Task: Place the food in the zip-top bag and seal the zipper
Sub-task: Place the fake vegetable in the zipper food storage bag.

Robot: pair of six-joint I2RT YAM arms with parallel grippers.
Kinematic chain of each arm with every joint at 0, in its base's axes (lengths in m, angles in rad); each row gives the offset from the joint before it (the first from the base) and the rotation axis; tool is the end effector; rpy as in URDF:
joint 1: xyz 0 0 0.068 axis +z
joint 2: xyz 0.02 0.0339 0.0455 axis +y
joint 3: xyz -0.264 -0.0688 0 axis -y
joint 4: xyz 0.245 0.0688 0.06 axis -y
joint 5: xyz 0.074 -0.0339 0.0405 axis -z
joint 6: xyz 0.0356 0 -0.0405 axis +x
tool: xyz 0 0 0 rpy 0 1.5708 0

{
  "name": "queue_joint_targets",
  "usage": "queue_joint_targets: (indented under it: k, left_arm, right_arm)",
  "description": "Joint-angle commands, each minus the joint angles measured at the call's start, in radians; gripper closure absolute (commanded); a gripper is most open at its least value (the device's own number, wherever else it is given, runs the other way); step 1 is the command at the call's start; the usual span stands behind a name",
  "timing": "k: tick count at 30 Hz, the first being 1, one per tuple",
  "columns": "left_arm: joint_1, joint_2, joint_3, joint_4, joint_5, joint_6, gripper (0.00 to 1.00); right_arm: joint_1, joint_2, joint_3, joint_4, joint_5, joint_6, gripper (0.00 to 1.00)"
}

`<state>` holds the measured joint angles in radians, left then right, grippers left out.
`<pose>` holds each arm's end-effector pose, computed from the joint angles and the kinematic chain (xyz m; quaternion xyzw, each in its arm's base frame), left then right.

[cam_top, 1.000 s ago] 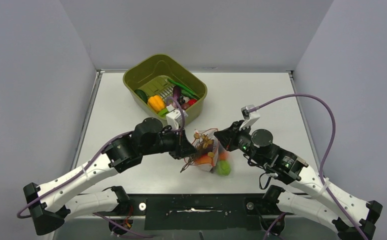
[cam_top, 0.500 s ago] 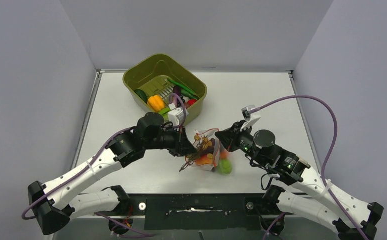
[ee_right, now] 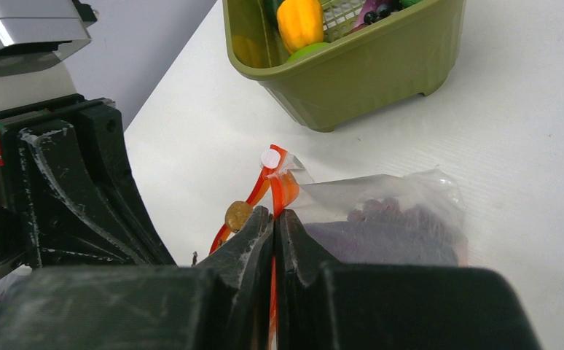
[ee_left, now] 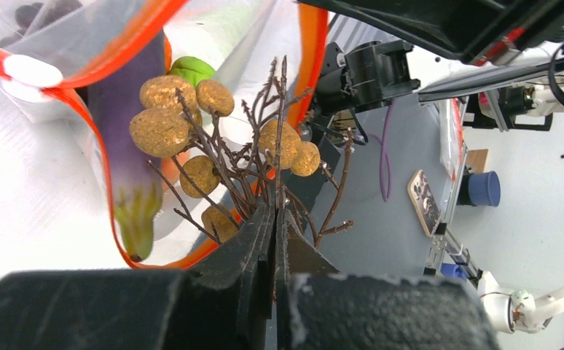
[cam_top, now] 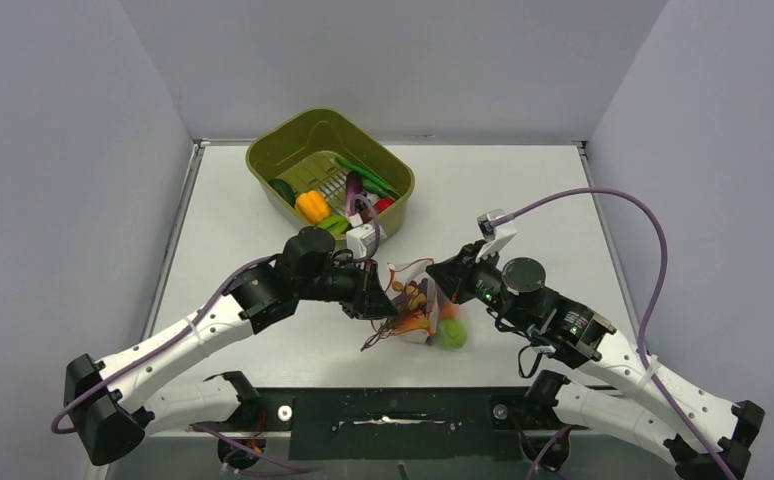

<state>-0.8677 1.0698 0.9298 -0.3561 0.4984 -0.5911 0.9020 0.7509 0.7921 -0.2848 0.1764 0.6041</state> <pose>0.1401 -0.1916 0.3202 0.2398 0.8072 -0.4885 0.2286 0.1135 0.1335 0.3374 -0.0628 0.7841 0.3690 0.4951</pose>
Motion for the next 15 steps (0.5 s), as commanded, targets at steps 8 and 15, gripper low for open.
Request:
queue_joint_targets:
  k: [8, 15]
  left_arm:
    - [0.021, 0.092, 0.092, -0.039, -0.095, 0.033, 1.0]
    - [0.029, 0.163, 0.156, -0.092, -0.115, 0.028, 1.0]
  right_arm:
    - [0.011, -0.029, 0.013, 0.105, -0.085, -0.034, 1.0]
    - [0.025, 0.028, 0.053, 0.085, -0.122, -0.078, 1.0]
